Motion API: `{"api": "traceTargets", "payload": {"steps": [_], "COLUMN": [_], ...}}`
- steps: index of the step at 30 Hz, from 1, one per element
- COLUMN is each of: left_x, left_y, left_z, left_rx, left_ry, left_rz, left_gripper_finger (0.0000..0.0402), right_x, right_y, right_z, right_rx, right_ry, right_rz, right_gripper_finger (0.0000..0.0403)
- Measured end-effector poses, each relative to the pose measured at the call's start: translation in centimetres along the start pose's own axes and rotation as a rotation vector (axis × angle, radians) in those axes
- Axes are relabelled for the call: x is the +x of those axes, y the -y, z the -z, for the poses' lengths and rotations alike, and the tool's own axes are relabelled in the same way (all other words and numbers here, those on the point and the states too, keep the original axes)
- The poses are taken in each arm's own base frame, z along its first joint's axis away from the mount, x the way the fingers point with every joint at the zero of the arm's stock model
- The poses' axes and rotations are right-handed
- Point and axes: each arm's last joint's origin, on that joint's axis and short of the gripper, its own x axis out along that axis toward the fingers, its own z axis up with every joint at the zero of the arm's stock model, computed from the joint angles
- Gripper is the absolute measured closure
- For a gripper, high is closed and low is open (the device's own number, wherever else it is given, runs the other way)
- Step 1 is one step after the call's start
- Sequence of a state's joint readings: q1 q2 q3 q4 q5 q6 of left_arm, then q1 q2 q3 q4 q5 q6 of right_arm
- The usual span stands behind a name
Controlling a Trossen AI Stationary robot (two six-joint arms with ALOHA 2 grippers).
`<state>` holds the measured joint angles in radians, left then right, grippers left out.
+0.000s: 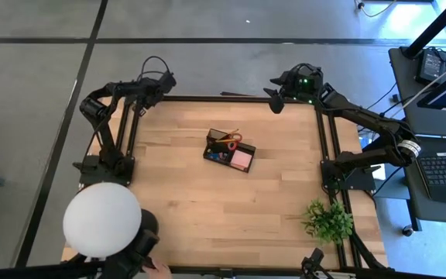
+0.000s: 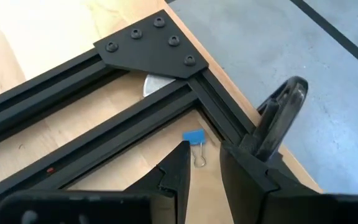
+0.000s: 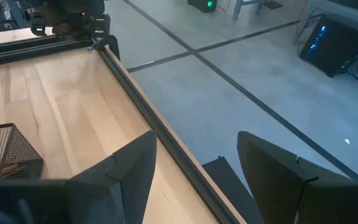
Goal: Pick and place office supplies into organizer
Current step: Put the blue binder clip into the desk organizer
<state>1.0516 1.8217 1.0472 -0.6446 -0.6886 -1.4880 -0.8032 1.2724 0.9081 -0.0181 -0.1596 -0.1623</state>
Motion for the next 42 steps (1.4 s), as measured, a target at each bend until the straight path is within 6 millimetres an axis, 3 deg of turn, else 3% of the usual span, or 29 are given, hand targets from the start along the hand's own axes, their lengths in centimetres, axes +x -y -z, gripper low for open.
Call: {"api": "traceTargets", "payload": {"steps": [28, 37, 42], "left_x": [-0.1, -0.1, 0.3], "left_y": [0.3, 0.9, 1.4], "left_z": [-0.3, -0.4, -0.6], "left_rx": [-0.061, 0.080, 0.044], "left_ry": [0.001, -0.013, -0.044], "left_rz": [0.010, 0.061, 0.099], "left_gripper_finger": [0.0320, 0.0320, 0.0320], "right_x": [0.0, 0.0, 0.0], "right_y": [0.0, 0.0, 0.0], "right_z": [0.0, -0.1, -0.1], "right_rx": [0.005, 0.025, 0.030], "right_ry": [-0.002, 0.011, 0.010], "right_rz": [-0.002, 0.000, 0.000], "right_gripper_finger": [0.0175, 0.0175, 0.0175]}}
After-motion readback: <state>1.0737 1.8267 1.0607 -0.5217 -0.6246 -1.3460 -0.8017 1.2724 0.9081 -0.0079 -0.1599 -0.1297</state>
